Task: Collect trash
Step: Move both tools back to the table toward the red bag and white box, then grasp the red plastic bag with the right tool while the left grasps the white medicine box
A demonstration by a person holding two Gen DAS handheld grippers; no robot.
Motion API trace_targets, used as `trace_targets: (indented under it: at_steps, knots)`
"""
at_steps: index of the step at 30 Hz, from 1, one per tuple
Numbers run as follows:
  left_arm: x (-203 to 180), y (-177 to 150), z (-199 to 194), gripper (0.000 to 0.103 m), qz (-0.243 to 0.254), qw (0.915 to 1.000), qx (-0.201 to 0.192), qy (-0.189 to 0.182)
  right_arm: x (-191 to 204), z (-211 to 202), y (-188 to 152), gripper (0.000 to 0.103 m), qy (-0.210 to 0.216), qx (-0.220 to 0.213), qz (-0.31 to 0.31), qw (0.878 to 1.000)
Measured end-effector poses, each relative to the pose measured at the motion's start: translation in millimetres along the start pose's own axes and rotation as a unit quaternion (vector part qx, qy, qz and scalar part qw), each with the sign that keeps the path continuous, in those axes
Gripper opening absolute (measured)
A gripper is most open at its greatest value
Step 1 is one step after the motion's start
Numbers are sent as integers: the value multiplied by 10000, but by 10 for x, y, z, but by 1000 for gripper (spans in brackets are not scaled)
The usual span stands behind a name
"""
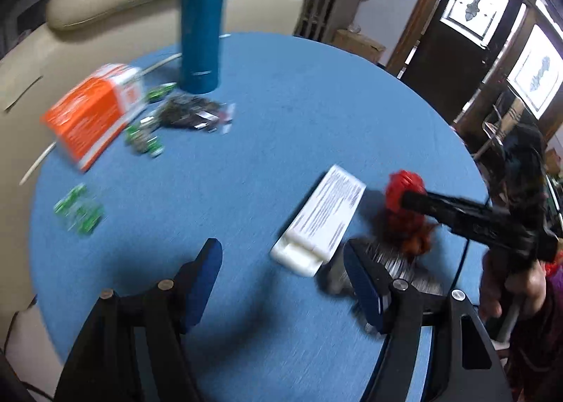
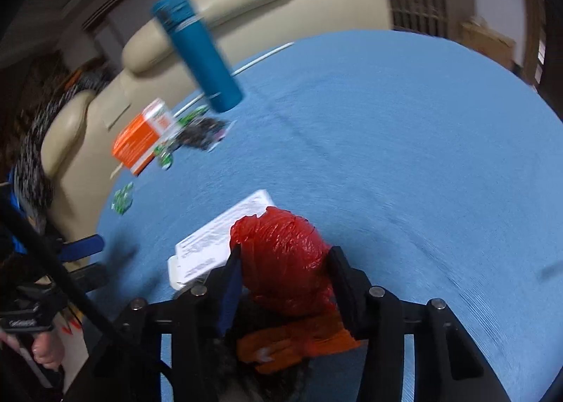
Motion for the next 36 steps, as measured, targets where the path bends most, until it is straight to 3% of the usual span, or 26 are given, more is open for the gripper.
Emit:
trace_targets:
  at_steps: [7,13,14,15,17,20,27,31,36]
  knots:
    - [-319,363,689,72,402,9960,739,-287,-669,-434,-190,48,163,-240,1174,9927]
    - [-414,338,1089,72,693,9874,1403,212,-1065,-946,-399,48,135,-660,1710,9830]
    - [-409,315,1124,63,689,9864,1466,274,-1111,-1022,-441,48,122,-722,1787,9812]
    - [-418,296,1115,57,761,9869,1388,324,-1163,-1107,-493,48,110,-785,1864,9793]
    - [-435,267,1101,54,789,9871,1363,281,-1218,-1210,-564,48,97,-864,1950,9769]
    - [-412,236,1010,51,622,9884,1274,544,-1253,-1341,-654,48,105,-979,2046,9739]
    - [-962,233,107,51,1066,9914,196,739,-1200,-1835,-820,48,113,-1516,1944,9691]
    - [-1513,142,-429,51,1460,9862,-416,656,-1119,-2124,-935,48,139,-1811,1861,9656]
    - [-1961,51,-782,51,1845,9765,-859,710,-979,-2458,-1086,48,147,-2122,1720,9619]
Point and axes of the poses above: each gripper's, at about its wrist camera, not at the fingertips, and z roughly the way its jaws point, x to its left, y to its top, the point moved 2 cm from there along z, roughly the way its jaws point, and after that the axes turned 12 degrees about -y, right-handed, at the moved point
